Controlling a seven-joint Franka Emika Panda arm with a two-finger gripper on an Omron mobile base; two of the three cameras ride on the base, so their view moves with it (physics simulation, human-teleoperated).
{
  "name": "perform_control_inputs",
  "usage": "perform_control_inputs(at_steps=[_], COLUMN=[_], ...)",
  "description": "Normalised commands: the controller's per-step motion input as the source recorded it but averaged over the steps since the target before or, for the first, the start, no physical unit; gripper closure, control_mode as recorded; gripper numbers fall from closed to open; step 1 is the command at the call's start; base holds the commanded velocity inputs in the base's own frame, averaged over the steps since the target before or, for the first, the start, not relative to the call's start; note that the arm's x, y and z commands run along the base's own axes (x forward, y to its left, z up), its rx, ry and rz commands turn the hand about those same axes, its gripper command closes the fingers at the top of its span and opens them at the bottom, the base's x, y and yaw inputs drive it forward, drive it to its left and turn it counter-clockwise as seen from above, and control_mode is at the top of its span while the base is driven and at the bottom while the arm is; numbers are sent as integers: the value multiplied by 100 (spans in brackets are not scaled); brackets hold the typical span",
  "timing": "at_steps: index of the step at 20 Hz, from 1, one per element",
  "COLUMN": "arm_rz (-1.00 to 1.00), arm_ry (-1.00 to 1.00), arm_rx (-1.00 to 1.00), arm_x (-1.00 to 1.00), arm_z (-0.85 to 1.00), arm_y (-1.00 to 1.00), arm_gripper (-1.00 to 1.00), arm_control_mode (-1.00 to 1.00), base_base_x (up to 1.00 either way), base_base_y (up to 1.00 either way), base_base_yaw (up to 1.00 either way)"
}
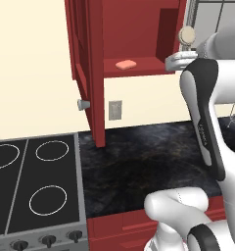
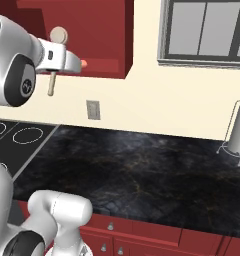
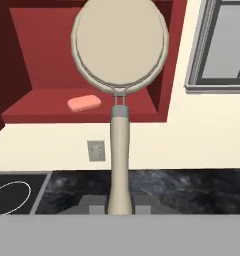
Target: Pick up the bar soap and dish brush from the sink, and place them back in the cabinet, and close the cabinet door.
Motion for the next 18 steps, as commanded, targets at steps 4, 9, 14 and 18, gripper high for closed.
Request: perform_control_inputs(at_steps=[4, 9, 14, 18], arm_rz=[0, 0, 0, 0], arm_ry=[-21, -9, 0, 0], arm_rx=[0, 0, 0, 0], arm_x=[1, 23, 41, 39], arm_z=[0, 0, 0, 0], arm_y=[0, 0, 0, 0], arm_gripper=[100, 100, 100, 100], arm_control_mode=[-100, -100, -100, -100], base_base_x=[0, 0, 0, 0], base_base_y=[0, 0, 0, 0], base_base_yaw=[0, 0, 0, 0])
